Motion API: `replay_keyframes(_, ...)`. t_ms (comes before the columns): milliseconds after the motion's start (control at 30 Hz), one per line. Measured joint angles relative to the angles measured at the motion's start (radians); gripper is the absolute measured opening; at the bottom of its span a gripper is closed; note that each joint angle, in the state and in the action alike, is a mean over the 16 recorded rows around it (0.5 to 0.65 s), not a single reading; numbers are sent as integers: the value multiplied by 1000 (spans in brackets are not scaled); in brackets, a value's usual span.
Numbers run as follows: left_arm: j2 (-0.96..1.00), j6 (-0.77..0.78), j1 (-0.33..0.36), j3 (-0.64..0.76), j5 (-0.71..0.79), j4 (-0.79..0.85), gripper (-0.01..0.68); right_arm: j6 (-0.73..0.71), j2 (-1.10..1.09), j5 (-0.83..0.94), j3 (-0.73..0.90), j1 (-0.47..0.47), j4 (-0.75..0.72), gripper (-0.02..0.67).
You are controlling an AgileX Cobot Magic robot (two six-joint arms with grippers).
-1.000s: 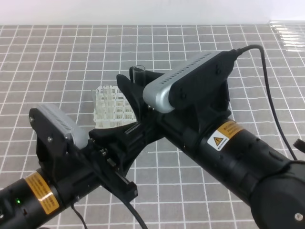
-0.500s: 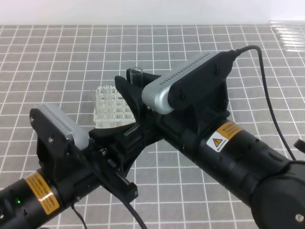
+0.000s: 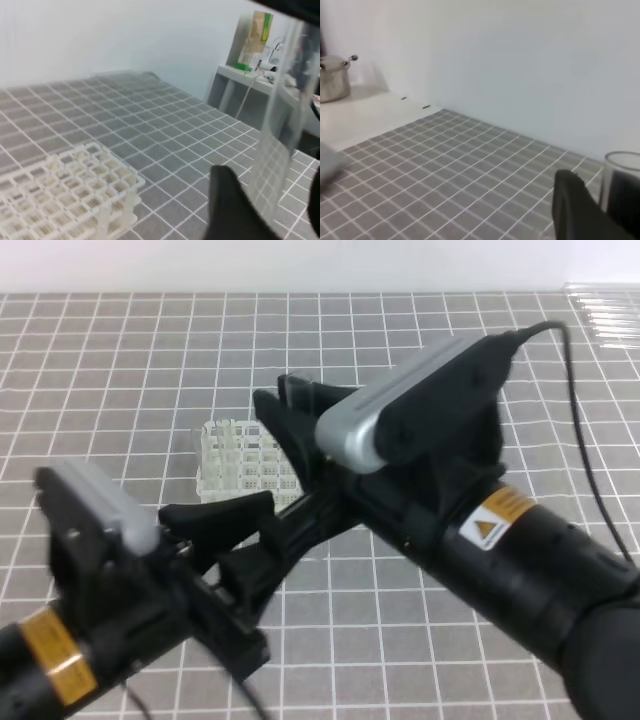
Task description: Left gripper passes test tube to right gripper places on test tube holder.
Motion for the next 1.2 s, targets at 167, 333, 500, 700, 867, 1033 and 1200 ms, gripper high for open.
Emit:
replay_keyframes(167,-140,-17,0,0,171,32,128,-42,-25,12,3,0,38,88)
replay_keyframes(333,-316,-19,0,7,386,47,36,-76,-40,29,5,0,75,88)
replay_keyframes(500,-502,-19,-1,49,558,23,3,-87,-42,51,7,0,93,88)
replay_keyframes(700,-697,-19,-1,163,613,-29,0,-89,-42,78,7,0,101,88)
replay_keyframes(867,-803,-21,-1,284,572,-68,-1,-89,-42,97,7,0,102,88)
replay_keyframes(1033,-850,-22,-1,369,542,-79,-1,-89,-42,111,7,0,102,88)
replay_keyframes(1200,-859,-23,-1,407,553,-79,-1,-89,-42,122,7,0,102,88)
